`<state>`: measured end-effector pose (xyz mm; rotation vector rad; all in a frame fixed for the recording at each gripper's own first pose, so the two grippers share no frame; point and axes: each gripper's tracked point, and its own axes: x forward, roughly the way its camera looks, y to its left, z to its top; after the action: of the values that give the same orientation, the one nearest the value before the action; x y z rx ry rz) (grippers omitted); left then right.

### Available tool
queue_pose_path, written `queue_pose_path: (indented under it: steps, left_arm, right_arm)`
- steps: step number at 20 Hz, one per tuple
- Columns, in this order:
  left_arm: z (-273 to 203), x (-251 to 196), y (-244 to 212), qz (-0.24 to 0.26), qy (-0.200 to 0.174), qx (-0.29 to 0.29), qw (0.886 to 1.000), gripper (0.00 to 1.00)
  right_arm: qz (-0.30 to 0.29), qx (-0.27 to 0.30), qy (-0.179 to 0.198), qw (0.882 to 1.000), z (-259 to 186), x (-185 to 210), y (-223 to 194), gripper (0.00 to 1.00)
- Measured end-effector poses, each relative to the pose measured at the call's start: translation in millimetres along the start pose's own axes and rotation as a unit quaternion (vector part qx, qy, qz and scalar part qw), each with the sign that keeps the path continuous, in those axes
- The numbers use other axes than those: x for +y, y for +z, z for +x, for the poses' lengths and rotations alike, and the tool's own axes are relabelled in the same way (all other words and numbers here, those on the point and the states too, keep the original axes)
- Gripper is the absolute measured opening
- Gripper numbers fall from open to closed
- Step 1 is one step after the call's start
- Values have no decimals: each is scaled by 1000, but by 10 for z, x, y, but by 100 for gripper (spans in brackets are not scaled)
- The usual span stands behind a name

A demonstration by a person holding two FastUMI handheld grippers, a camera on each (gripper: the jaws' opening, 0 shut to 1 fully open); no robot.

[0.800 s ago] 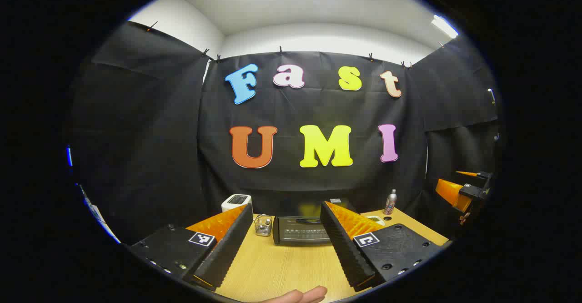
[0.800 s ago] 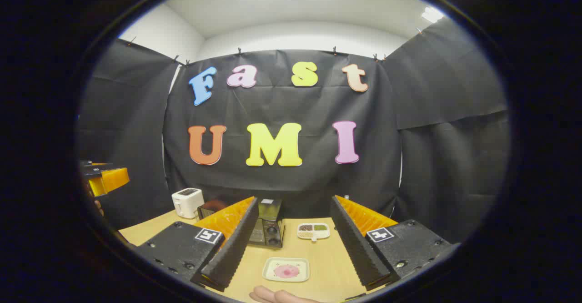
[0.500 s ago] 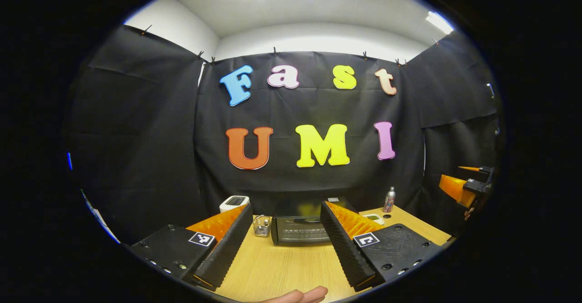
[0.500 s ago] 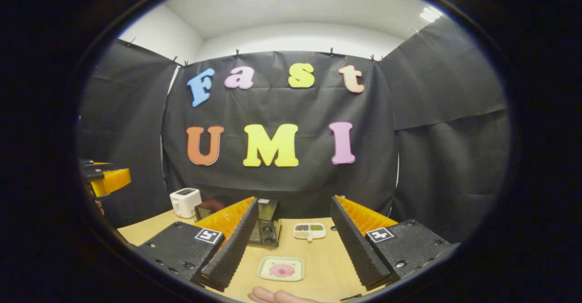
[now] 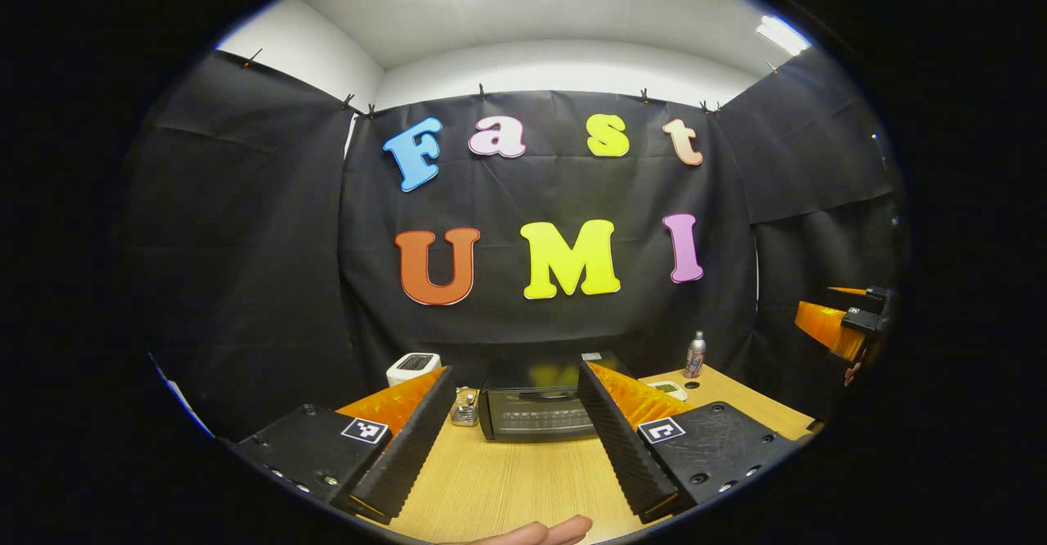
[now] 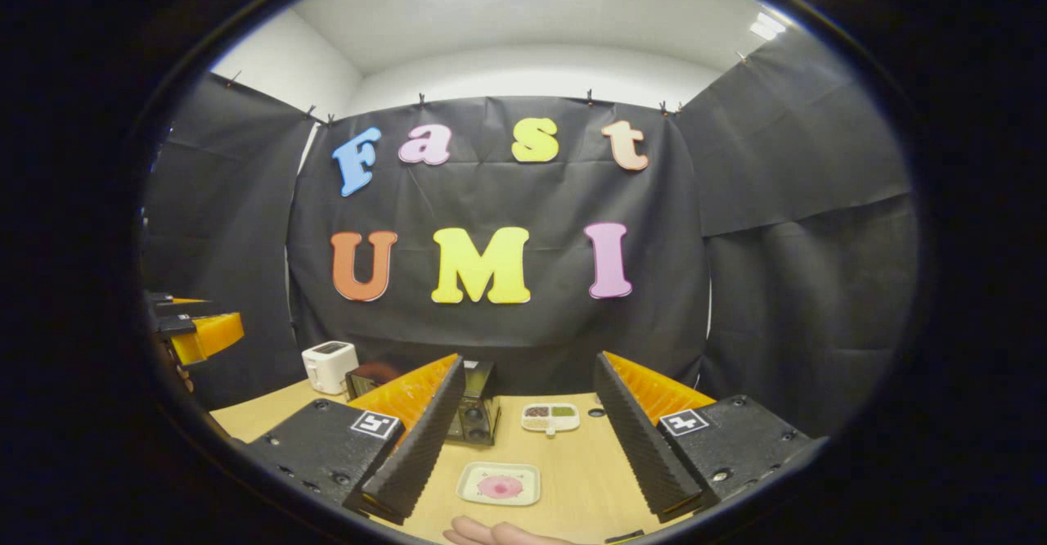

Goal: Open the electric oven with the left hand, put the food in, and close the electric oven.

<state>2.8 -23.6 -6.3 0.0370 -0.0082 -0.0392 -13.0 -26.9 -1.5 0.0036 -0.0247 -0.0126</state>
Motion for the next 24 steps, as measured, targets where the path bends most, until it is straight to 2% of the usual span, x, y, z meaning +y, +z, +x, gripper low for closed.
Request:
queue_pose_path:
  steps: [7, 12, 16, 17, 18, 19, 24]
  left_arm:
    - [229, 77, 11, -13, 8, -2, 1000, 95]
    - [681, -56, -126, -23, -16, 9, 1000, 95]
    - [1228, -184, -440, -25, -30, 39, 998, 95]
    - [1368, -247, -562, -22, -36, 54, 998, 100]
    - [1503, -302, -674, -21, -41, 69, 997, 100]
    - [1641, -359, -773, -20, -48, 82, 995, 95]
    - [2309, -558, -1338, -24, -52, 155, 986, 96]
  right_arm:
    - [1, -9, 9, 1000, 30, -31, -22, 96]
    - [12, -14, 17, 1000, 162, -98, -49, 96]
    - [18, -32, 11, 999, 298, -233, -28, 96]
    - [19, -34, 10, 999, 343, -274, -33, 96]
    - [20, -32, 10, 999, 382, -299, -61, 96]
    - [21, -29, 12, 999, 432, -337, -88, 96]
    - [20, -10, -5, 1000, 651, -687, -244, 96]
